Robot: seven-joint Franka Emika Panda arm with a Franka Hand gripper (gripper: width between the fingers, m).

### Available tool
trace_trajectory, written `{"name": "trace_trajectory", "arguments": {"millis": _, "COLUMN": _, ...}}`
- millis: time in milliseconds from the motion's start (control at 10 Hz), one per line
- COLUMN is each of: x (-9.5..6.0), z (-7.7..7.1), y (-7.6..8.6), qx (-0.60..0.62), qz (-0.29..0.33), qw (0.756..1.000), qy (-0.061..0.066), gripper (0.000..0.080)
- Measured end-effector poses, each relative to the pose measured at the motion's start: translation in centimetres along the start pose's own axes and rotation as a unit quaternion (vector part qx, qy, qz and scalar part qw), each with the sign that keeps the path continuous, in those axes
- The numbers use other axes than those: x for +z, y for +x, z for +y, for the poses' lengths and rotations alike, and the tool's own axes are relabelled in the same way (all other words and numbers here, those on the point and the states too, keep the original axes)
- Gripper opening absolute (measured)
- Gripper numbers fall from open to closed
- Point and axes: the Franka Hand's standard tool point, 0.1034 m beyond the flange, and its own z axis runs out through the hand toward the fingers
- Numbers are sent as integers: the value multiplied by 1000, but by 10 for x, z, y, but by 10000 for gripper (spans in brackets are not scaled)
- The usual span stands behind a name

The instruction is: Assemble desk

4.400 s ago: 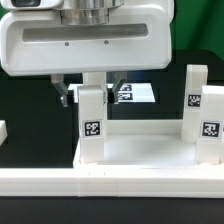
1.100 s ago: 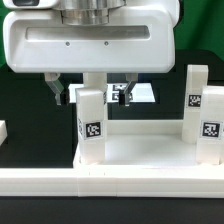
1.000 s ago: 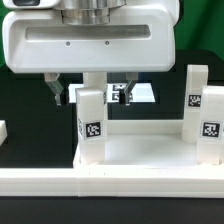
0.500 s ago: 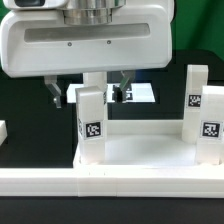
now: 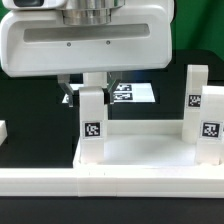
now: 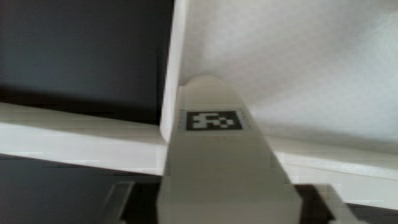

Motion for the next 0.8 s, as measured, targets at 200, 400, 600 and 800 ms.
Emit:
{"name": "trace_trajectory", "arguments": {"millis": 200, "x": 0, "z": 7, "y": -1, "qx": 132, "qz": 2, "qw": 991, "qy": 16, "gripper": 288}}
{"name": "trace_trajectory", "arguments": {"millis": 400, "x": 0, "z": 8, "y": -1, "qx": 243, "qz": 4, "qw": 970, "qy": 22, "gripper": 288}}
{"name": "trace_trajectory", "arguments": {"millis": 600, "x": 0, "z": 8, "y": -1, "qx": 328, "qz": 2, "qw": 944, "qy": 23, "gripper": 289}}
{"name": "trace_trajectory", "arguments": {"millis": 800, "x": 0, "z": 4, "y": 0, "qx": 429, "qz": -1, "qw": 903, "qy": 23, "gripper": 290}}
